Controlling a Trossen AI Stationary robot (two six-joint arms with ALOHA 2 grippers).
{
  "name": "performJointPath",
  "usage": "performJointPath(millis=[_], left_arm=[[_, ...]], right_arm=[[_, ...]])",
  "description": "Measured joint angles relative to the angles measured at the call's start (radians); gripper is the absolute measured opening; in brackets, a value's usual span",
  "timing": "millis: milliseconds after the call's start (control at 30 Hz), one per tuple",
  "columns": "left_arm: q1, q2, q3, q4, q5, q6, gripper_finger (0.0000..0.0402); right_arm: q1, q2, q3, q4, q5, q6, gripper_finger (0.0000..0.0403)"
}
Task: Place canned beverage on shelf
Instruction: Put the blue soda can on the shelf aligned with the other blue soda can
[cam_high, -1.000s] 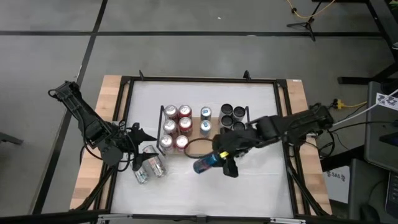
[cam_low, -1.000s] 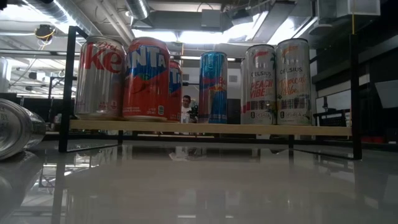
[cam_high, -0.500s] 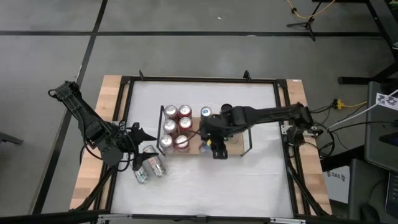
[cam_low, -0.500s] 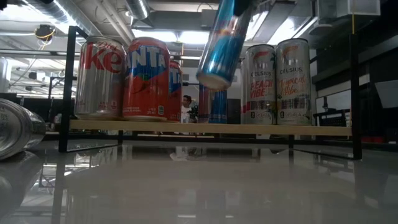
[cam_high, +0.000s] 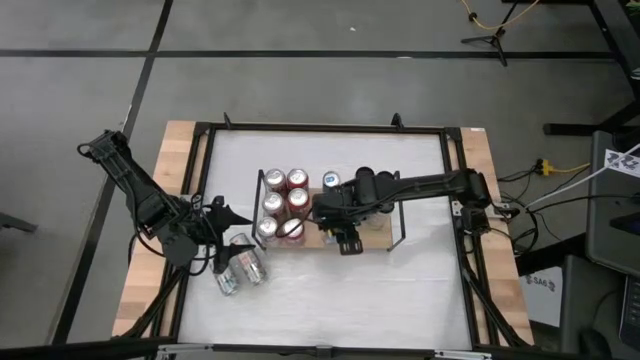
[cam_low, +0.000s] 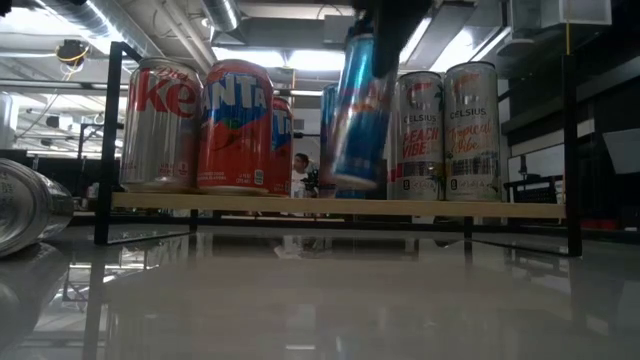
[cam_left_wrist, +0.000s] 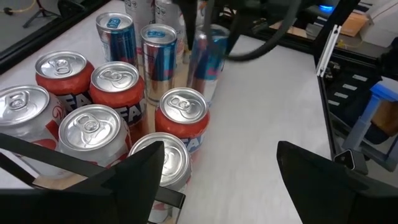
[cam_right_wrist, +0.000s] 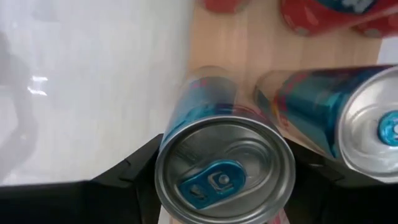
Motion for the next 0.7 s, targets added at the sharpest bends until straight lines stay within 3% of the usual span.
performJointPath(millis=[700], left_arm=[[0.000,0.000,0.000,0.001,-0.003,0.000,0.0305]], right_arm=[[-0.002,0.041,0.001,0.005,0.011,-0.023,0.0241]])
